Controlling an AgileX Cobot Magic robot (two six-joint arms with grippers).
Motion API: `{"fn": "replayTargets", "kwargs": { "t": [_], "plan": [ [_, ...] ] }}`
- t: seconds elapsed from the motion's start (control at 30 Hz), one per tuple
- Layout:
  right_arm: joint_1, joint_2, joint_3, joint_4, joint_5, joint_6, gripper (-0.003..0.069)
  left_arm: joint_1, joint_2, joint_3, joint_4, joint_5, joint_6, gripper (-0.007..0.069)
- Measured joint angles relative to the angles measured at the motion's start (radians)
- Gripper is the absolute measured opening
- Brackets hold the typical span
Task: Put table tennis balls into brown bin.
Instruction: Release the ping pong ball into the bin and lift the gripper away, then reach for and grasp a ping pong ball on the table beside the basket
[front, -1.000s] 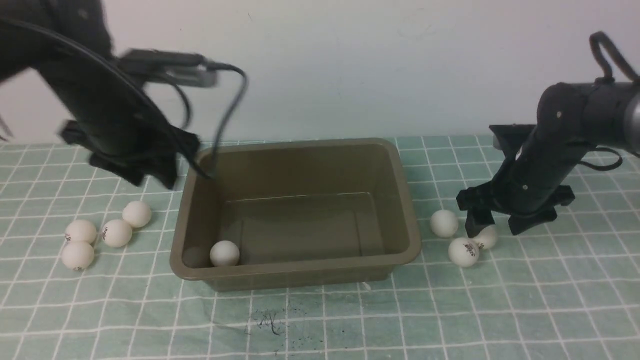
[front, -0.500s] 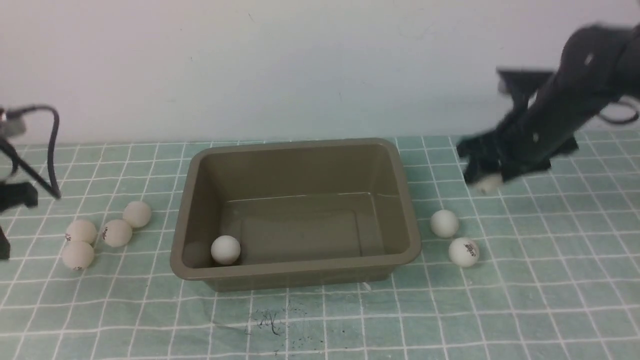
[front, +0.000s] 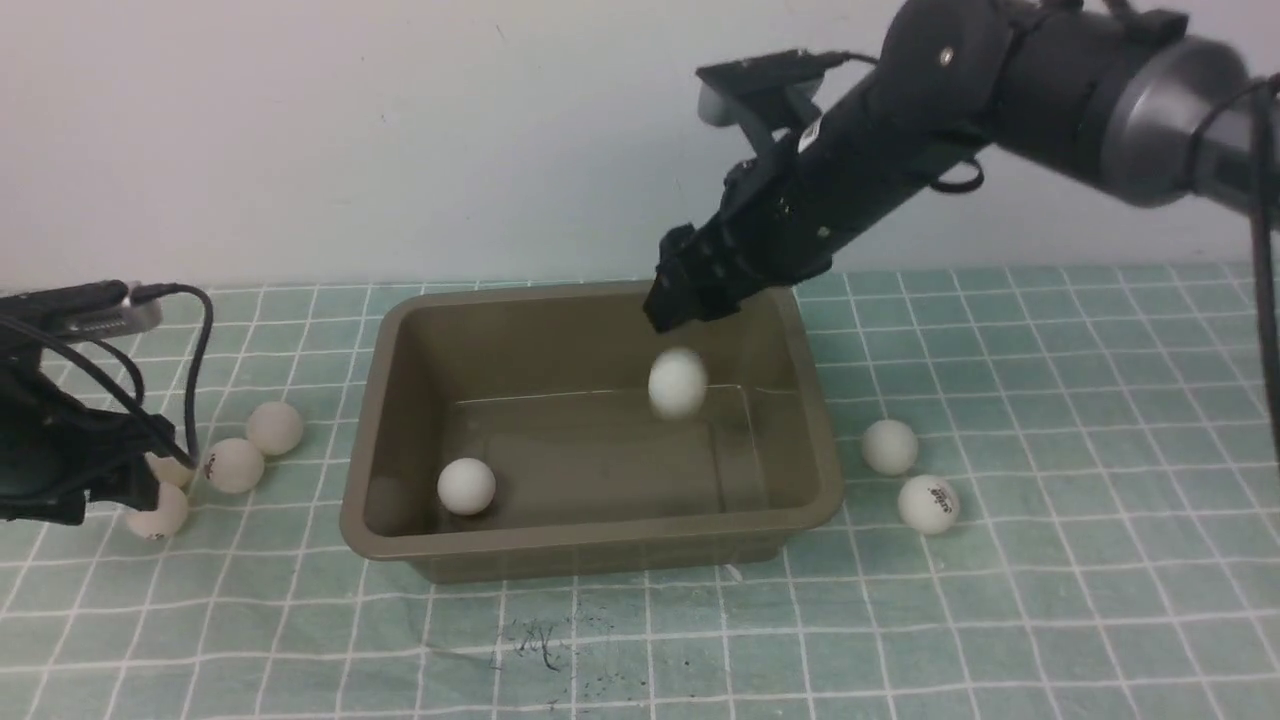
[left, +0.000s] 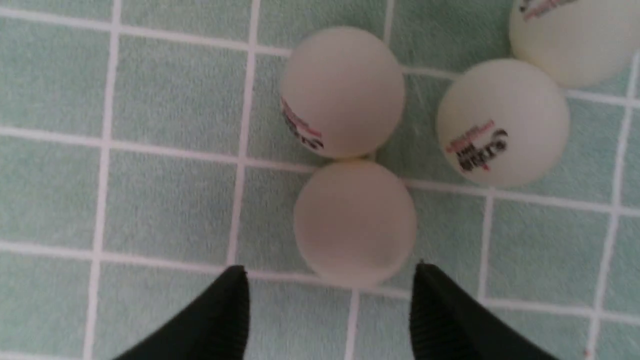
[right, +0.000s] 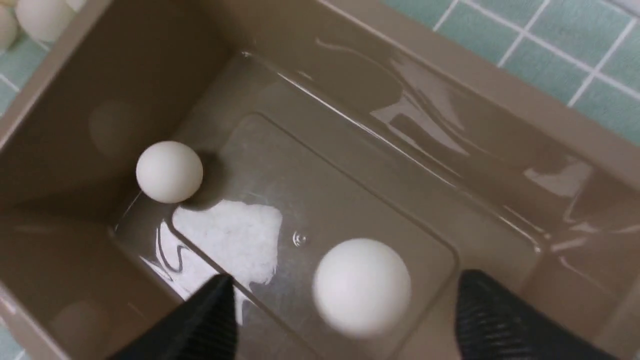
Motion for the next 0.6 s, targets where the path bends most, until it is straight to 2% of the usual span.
{"fn": "replayTargets", "kwargs": {
  "t": [0.03, 0.07, 0.17, 0.23, 0.27, 0.33, 0.37, 0.4, 0.43, 0.5, 0.6],
  "plan": [
    [-0.010, -0.009, -0.033, -0.038, 0.069, 0.006, 0.0598, -0.007, 0.024, 0.000, -0.019, -0.031, 0.001, 0.0488],
    [-0.020, -0.017, -0.062, -0.076, 0.130, 0.014, 0.0606, -0.012, 0.037, 0.000, -0.035, -0.046, 0.005, 0.0521],
    [-0.057, -0.034, -0.104, -0.154, 0.204, 0.048, 0.0584, -0.034, 0.067, 0.000, -0.059, -0.078, 0.035, 0.0563],
    [-0.104, -0.061, -0.110, -0.209, 0.219, 0.093, 0.0510, -0.054, 0.091, 0.000, -0.068, -0.092, 0.044, 0.0550],
    [-0.159, -0.089, -0.087, -0.236, 0.221, 0.122, 0.0403, -0.065, 0.104, 0.000, -0.070, -0.094, 0.045, 0.0489],
    [-0.231, -0.132, -0.030, -0.240, 0.221, 0.158, 0.0244, -0.070, 0.112, 0.000, -0.071, -0.079, 0.046, 0.0341],
    [-0.264, -0.153, 0.015, -0.236, 0.221, 0.173, 0.0165, -0.071, 0.112, -0.005, -0.069, -0.061, 0.046, 0.0335],
    [-0.264, -0.153, 0.025, -0.235, 0.221, 0.173, 0.0165, -0.072, 0.111, -0.007, -0.068, -0.056, 0.046, 0.0336],
    [-0.304, -0.180, 0.099, -0.225, 0.221, 0.192, 0.0076, -0.071, 0.100, -0.021, -0.062, -0.010, 0.043, 0.0351],
    [-0.338, -0.198, 0.223, -0.214, 0.222, 0.206, 0.0016, -0.071, 0.062, -0.056, -0.036, 0.090, 0.025, 0.0352],
    [-0.342, -0.198, 0.394, -0.178, 0.207, 0.204, 0.0027, -0.073, -0.032, -0.123, -0.017, 0.212, -0.014, 0.0352]
  ]
}}
